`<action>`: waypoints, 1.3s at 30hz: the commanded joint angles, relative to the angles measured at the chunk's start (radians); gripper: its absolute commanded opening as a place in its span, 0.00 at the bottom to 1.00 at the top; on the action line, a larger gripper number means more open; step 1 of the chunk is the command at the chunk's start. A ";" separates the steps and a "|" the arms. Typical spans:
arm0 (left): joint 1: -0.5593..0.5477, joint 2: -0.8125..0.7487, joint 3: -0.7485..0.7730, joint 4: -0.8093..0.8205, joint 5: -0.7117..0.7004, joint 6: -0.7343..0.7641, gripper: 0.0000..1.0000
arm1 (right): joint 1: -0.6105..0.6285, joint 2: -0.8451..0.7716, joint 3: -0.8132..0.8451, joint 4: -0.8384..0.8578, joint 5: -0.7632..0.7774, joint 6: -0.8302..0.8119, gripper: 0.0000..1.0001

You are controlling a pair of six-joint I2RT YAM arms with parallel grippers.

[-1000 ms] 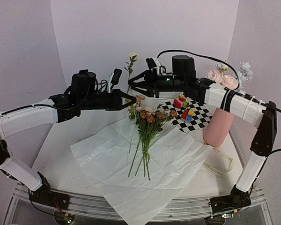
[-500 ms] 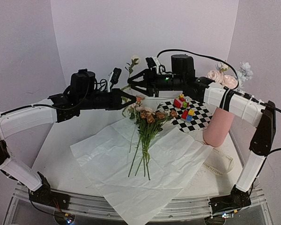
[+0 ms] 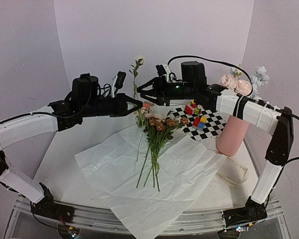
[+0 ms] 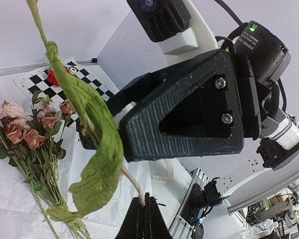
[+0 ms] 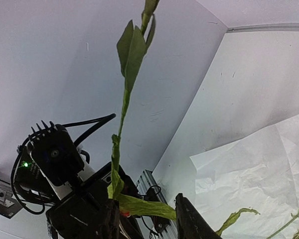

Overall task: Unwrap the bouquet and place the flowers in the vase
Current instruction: Pick up the fake flower from the wrapping paper.

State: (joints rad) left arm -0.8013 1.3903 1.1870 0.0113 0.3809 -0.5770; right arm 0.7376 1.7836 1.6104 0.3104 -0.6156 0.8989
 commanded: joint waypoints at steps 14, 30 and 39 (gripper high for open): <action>0.004 -0.014 0.011 0.061 0.028 -0.036 0.01 | -0.001 0.024 0.064 0.058 -0.117 0.010 0.41; -0.022 0.020 0.016 0.086 0.060 -0.073 0.07 | -0.001 0.016 0.069 0.062 -0.114 0.009 0.01; -0.024 -0.044 -0.050 0.076 0.028 -0.075 0.56 | -0.026 -0.090 0.019 -0.003 -0.006 -0.090 0.00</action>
State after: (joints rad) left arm -0.8230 1.4076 1.1637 0.0551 0.4192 -0.6593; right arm 0.7331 1.8035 1.6396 0.3110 -0.6754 0.8852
